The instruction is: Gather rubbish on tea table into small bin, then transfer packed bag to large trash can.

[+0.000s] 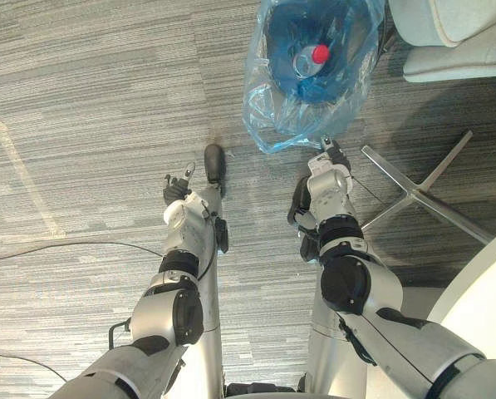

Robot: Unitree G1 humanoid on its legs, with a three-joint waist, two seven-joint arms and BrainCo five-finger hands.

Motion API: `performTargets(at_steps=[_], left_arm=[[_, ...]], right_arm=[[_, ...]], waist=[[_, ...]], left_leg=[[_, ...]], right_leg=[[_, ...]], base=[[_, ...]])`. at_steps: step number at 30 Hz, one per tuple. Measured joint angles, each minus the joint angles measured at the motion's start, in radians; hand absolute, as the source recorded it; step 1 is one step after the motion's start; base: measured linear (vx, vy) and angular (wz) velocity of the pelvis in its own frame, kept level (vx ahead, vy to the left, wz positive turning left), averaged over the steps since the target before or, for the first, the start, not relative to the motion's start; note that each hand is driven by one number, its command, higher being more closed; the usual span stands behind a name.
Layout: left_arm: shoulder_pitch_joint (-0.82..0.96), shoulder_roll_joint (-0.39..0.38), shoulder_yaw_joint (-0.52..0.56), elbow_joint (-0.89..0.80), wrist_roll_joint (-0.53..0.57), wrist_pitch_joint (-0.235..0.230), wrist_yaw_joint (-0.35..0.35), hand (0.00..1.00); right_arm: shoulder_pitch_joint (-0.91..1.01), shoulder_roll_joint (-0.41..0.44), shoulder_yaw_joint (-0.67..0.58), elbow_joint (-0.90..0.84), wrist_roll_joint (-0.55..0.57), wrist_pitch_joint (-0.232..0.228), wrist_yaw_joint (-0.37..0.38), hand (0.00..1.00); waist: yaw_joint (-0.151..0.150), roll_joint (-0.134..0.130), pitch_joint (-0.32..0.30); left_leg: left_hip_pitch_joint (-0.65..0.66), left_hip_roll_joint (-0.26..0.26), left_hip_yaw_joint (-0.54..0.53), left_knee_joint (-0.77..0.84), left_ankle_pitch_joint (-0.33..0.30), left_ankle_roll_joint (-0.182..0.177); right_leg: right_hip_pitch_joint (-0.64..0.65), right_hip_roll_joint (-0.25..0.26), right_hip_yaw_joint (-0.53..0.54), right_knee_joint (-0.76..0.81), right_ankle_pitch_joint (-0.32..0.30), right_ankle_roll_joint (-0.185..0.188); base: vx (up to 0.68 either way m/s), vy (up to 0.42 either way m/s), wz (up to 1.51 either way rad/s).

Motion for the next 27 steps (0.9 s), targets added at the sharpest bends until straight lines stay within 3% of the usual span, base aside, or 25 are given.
performTargets(at_steps=[22, 27], left_arm=[[0.02, 0.0, -0.021, 0.0, 0.001, 0.001, -0.006, 0.0], [0.028, 0.0, -0.02, 0.0, 0.002, 0.001, -0.006, 0.0]], right_arm=[[0.141, -0.032, 0.111, -0.117, 0.012, -0.035, 0.037, 1.0], [0.174, -0.03, 0.132, -0.125, -0.002, -0.034, 0.032, 1.0]], waist=[[0.01, 0.002, -0.001], [0.011, 0.002, -0.001]], left_leg=[[0.042, 0.02, 0.01, 0.024, -0.025, 0.008], [0.059, 0.028, 0.015, -0.009, -0.004, 0.011]], right_leg=[[0.049, 0.013, 0.006, -0.004, 0.003, 0.003], [0.059, 0.021, 0.005, -0.034, 0.023, -0.009]], base=[[-0.01, -0.002, -0.03], [-0.02, -0.01, -0.04]])
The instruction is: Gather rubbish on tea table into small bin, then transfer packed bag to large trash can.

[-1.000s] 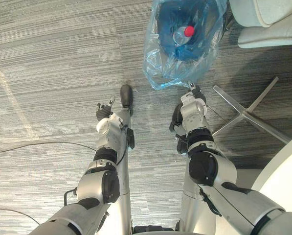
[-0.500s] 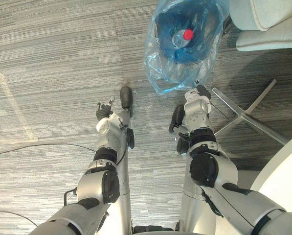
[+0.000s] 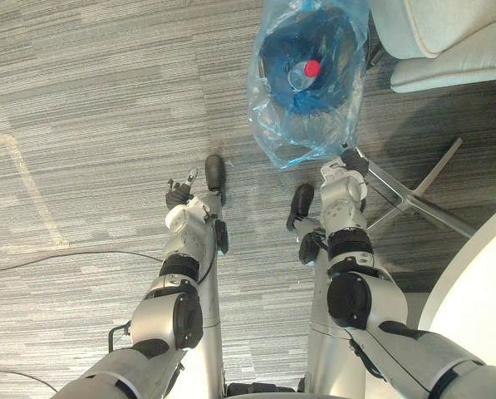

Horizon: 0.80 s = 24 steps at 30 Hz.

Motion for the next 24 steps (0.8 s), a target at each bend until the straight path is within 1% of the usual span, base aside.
performTargets(at_steps=[2, 3, 4, 5, 6, 8, 9, 11, 12, 14, 15, 17, 19, 21, 23, 24], left_arm=[[0.003, 0.0, 0.0, 0.0, 0.001, 0.0, -0.001, 0.0], [0.007, 0.0, 0.001, 0.0, 0.001, 0.0, -0.003, 0.0], [0.008, 0.0, 0.001, 0.0, 0.001, 0.0, -0.004, 0.0], [0.015, 0.0, 0.009, -0.001, 0.001, 0.0, -0.016, 0.0], [0.02, -0.001, 0.013, -0.002, 0.001, 0.0, -0.018, 0.0], [0.038, -0.001, 0.017, -0.008, 0.003, 0.0, -0.029, 0.0], [0.042, -0.002, 0.017, -0.009, 0.003, 0.0, -0.032, 0.0], [0.077, -0.003, 0.015, -0.014, 0.004, 0.002, -0.053, 0.0], [0.083, -0.003, 0.014, -0.015, 0.004, 0.002, -0.055, 0.0], [0.122, -0.002, -0.016, -0.021, 0.005, 0.005, -0.064, 0.0], [0.128, -0.002, -0.023, -0.021, 0.006, 0.006, -0.064, 0.0], [0.174, -0.005, -0.066, -0.034, 0.021, 0.022, -0.07, 0.0], [0.193, -0.01, -0.085, -0.042, 0.023, 0.022, -0.074, 0.0], [0.214, -0.017, -0.104, -0.042, 0.024, 0.025, -0.092, 0.0], [0.223, -0.02, -0.118, -0.043, 0.033, 0.027, -0.093, 0.0], [0.235, -0.02, -0.124, -0.046, 0.043, 0.027, -0.1, 0.0]], right_arm=[[0.024, 0.004, 0.014, -0.027, 0.009, -0.008, 0.001, 1.0], [0.04, 0.002, 0.038, -0.038, 0.047, -0.03, 0.015, 1.0], [0.042, 0.001, 0.043, -0.038, 0.065, -0.037, 0.022, 1.0], [0.052, 0.0, 0.066, -0.042, 0.128, -0.058, 0.048, 1.0], [0.063, 0.0, 0.081, -0.052, 0.142, -0.064, 0.054, 1.0], [0.091, 0.0, 0.165, -0.087, 0.292, -0.102, 0.123, 1.0], [0.095, 0.0, 0.179, -0.093, 0.307, -0.104, 0.13, 1.0], [0.119, 0.001, 0.26, -0.121, 0.42, -0.122, 0.19, 1.0], [0.123, 0.001, 0.272, -0.126, 0.437, -0.124, 0.199, 1.0], [0.157, 0.001, 0.363, -0.17, 0.502, -0.131, 0.241, 1.0], [0.163, 0.001, 0.373, -0.176, 0.513, -0.13, 0.246, 1.0], [0.218, 0.009, 0.447, -0.194, 0.552, -0.131, 0.277, 1.0], [0.244, 0.012, 0.481, -0.209, 0.562, -0.13, 0.287, 1.0], [0.281, 0.021, 0.547, -0.246, 0.596, -0.127, 0.315, 1.0], [0.304, 0.022, 0.585, -0.278, 0.599, -0.124, 0.333, 1.0], [0.323, 0.022, 0.61, -0.301, 0.609, -0.115, 0.348, 1.0]], waist=[[0.0, 0.0, 0.0], [0.0, 0.0, 0.0], [0.0, 0.0, 0.0], [-0.002, 0.0, 0.0], [-0.002, 0.0, 0.0], [-0.006, 0.0, 0.0], [-0.006, 0.0, 0.0], [-0.008, 0.0, 0.0], [-0.009, 0.0, 0.0], [-0.011, -0.001, 0.0], [-0.011, -0.001, 0.0], [-0.011, -0.001, -0.002], [-0.012, -0.001, -0.004], [-0.015, -0.001, -0.004], [-0.015, -0.001, -0.006], [-0.016, -0.002, -0.008]], left_leg=[[0.005, 0.001, 0.0, -0.002, 0.007, -0.006], [0.009, 0.002, 0.001, -0.003, 0.007, -0.006], [0.011, 0.002, 0.001, -0.003, 0.007, -0.006], [0.018, 0.003, 0.001, -0.004, 0.007, -0.006], [0.022, 0.003, 0.001, -0.004, 0.007, -0.006], [0.043, 0.005, 0.001, -0.008, 0.007, -0.006], [0.048, 0.005, 0.001, -0.01, 0.007, -0.006], [0.088, 0.009, 0.001, -0.034, 0.008, -0.006], [0.095, 0.009, 0.001, -0.039, 0.008, -0.007], [0.154, 0.009, 0.009, -0.088, 0.02, -0.013], [0.165, 0.009, 0.01, -0.095, 0.024, -0.015], [0.248, 0.008, 0.016, -0.148, 0.035, -0.017], [0.282, 0.007, 0.019, -0.165, 0.036, -0.017], [0.349, 0.006, 0.026, -0.196, 0.039, -0.018], [0.386, 0.004, 0.029, -0.214, 0.045, -0.01], [0.421, 0.004, 0.032, -0.229, 0.045, -0.01]], right_leg=[[0.005, 0.0, -0.003, -0.002, 0.001, -0.001], [0.009, 0.0, -0.003, -0.002, 0.001, -0.002], [0.011, 0.0, -0.004, -0.003, 0.001, -0.002], [0.017, 0.0, -0.005, -0.003, 0.001, -0.002], [0.021, 0.0, -0.005, -0.003, 0.001, -0.002], [0.042, 0.002, -0.005, -0.006, 0.002, -0.003], [0.047, 0.002, -0.005, -0.008, 0.002, -0.003], [0.085, 0.01, -0.005, -0.033, 0.007, -0.003], [0.093, 0.011, -0.005, -0.038, 0.008, -0.001], [0.145, 0.012, -0.007, -0.076, 0.015, 0.004], [0.157, 0.012, -0.007, -0.083, 0.018, 0.005], [0.234, 0.014, -0.01, -0.134, 0.03, 0.006], [0.27, 0.014, -0.011, -0.151, 0.031, 0.006], [0.337, 0.015, -0.012, -0.186, 0.041, -0.001], [0.375, 0.014, -0.013, -0.205, 0.042, -0.001], [0.41, 0.014, -0.014, -0.222, 0.042, 0.0]], base=[[0.0, 0.0, 0.0], [0.0, 0.0, 0.0], [0.0, 0.0, 0.0], [0.0, 0.0, 0.0], [0.0, 0.0, 0.0], [0.0, 0.0, 0.0], [-0.02, -0.026, -0.04], [-0.03, -0.022, -0.05], [0.0, 0.0, 0.0], [-0.01, -0.012, 0.02], [-0.01, -0.035, 0.03], [0.0, -0.035, 0.02], [0.0, 0.0, 0.0], [0.03, -0.026, 0.03], [0.04, -0.014, 0.02], [0.06, -0.016, 0.02]])
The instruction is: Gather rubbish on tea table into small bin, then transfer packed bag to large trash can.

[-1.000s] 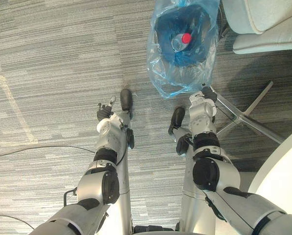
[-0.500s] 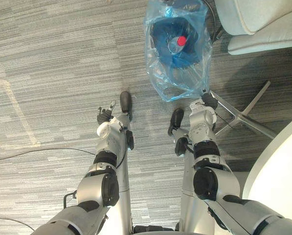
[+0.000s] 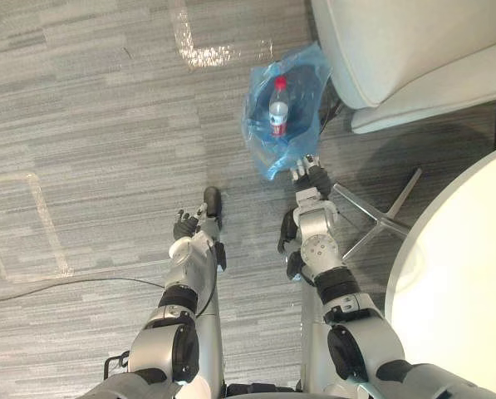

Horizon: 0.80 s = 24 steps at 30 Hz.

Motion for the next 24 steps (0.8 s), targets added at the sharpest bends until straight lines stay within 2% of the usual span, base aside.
performTargets(at_steps=[3, 7, 10, 11, 15, 17, 24], left_arm=[[0.034, -0.002, -0.007, -0.016, 0.006, 0.001, -0.011, 0.0], [0.115, 0.001, -0.036, -0.016, 0.023, 0.002, -0.033, 0.0], [0.15, 0.0, -0.056, -0.015, 0.038, 0.004, -0.037, 0.0], [0.175, -0.001, -0.071, -0.016, 0.039, 0.008, -0.049, 0.0], [0.231, 0.0, -0.102, -0.016, 0.04, 0.014, -0.055, 0.0], [0.265, 0.005, -0.138, -0.019, 0.041, 0.014, -0.073, 0.0], [0.336, 0.02, -0.258, -0.085, 0.058, 0.018, -0.078, 0.0]], right_arm=[[0.033, -0.001, 0.033, -0.014, 0.021, 0.013, 0.024, 1.0], [0.122, -0.002, 0.095, -0.019, 0.022, 0.042, 0.057, 1.0], [0.167, -0.002, 0.133, -0.053, 0.022, 0.058, 0.069, 1.0], [0.197, -0.002, 0.148, -0.067, 0.022, 0.065, 0.08, 1.0], [0.268, -0.006, 0.182, -0.088, 0.021, 0.085, 0.101, 1.0], [0.313, -0.021, 0.206, -0.113, 0.02, 0.098, 0.105, 1.0], [0.398, -0.044, 0.237, -0.211, 0.01, 0.125, 0.126, 1.0]], waist=[[-0.002, 0.001, -0.005], [-0.016, 0.0, -0.073], [-0.022, 0.0, -0.084], [-0.024, 0.0, -0.114], [-0.025, 0.0, -0.171], [-0.025, 0.002, -0.215], [-0.03, 0.001, -0.277]], left_leg=[[0.071, -0.002, 0.005, -0.021, -0.004, -0.005], [0.165, -0.007, 0.008, -0.059, -0.012, -0.009], [0.246, -0.009, 0.011, -0.078, -0.02, -0.011], [0.274, -0.013, 0.012, -0.094, -0.02, -0.011], [0.373, -0.016, 0.022, -0.138, -0.022, -0.014], [0.423, -0.017, 0.03, -0.164, -0.023, -0.015], [0.54, -0.015, 0.047, -0.234, -0.027, -0.021]], right_leg=[[0.072, 0.0, -0.001, -0.026, -0.001, 0.001], [0.173, -0.001, -0.006, -0.077, -0.003, 0.003], [0.257, -0.001, -0.006, -0.104, -0.009, 0.005], [0.285, -0.003, -0.007, -0.119, -0.01, 0.007], [0.382, -0.002, -0.01, -0.171, -0.01, 0.008], [0.433, -0.001, -0.01, -0.204, -0.009, 0.009], [0.554, 0.01, -0.005, -0.312, 0.018, 0.019]], base=[[0.06, -0.011, 0.01], [0.1, -0.01, 0.03], [0.07, -0.018, 0.03], [0.06, -0.022, 0.04], [0.09, -0.026, -0.01], [0.07, -0.014, -0.04], [0.06, 0.0, -0.06]])
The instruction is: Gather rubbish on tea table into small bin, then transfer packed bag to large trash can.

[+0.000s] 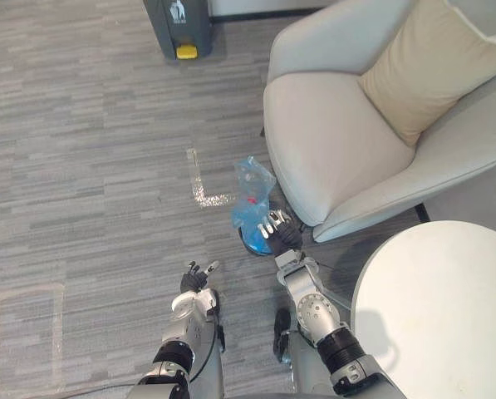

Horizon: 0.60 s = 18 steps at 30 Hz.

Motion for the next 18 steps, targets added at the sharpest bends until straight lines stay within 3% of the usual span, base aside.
performTargets(at_steps=[7, 10, 12, 14, 18], left_arm=[[0.023, 0.035, -0.121, -0.093, 0.015, 0.004, -0.014, 0.0], [0.144, 0.067, -0.197, -0.333, 0.018, -0.007, -0.021, 0.0], [0.302, 0.078, -0.225, -0.507, 0.082, -0.02, -0.046, 0.0], [0.365, 0.08, -0.23, -0.537, 0.124, -0.019, -0.054, 0.0], [0.381, 0.116, -0.231, -0.563, 0.178, -0.018, -0.063, 0.0]], right_arm=[[0.061, -0.049, 0.058, -0.07, -0.082, 0.035, 0.027, 1.0], [0.072, -0.1, 0.078, -0.07, -0.127, 0.068, 0.059, 1.0], [0.084, -0.139, 0.074, -0.07, -0.189, 0.081, 0.065, 1.0], [0.091, -0.177, 0.064, -0.07, -0.193, 0.085, 0.082, 1.0], [0.101, -0.229, 0.053, -0.072, -0.23, 0.093, 0.1, 1.0]], waist=[[-0.011, -0.004, -0.081], [-0.014, -0.004, -0.089], [-0.012, -0.004, -0.109], [0.005, -0.004, -0.114], [0.003, -0.003, -0.13]], left_leg=[[0.108, -0.01, 0.018, -0.09, 0.01, -0.003], [0.161, -0.022, 0.015, -0.124, 0.021, -0.002], [0.19, -0.029, 0.013, -0.147, 0.02, -0.002], [0.209, -0.033, 0.014, -0.165, 0.02, -0.002], [0.25, -0.043, 0.013, -0.21, 0.035, 0.001]], right_leg=[[0.112, 0.005, 0.014, -0.124, 0.042, 0.008], [0.181, 0.004, 0.014, -0.172, 0.059, 0.012], [0.208, 0.004, 0.017, -0.193, 0.062, 0.016], [0.218, 0.004, 0.027, -0.209, 0.064, 0.018], [0.247, -0.001, 0.031, -0.232, 0.069, 0.022]], base=[[0.1, 0.019, -0.08], [0.09, 0.014, 0.02], [0.05, 0.005, 0.05], [0.0, 0.008, -0.02], [0.0, 0.005, -0.02]])
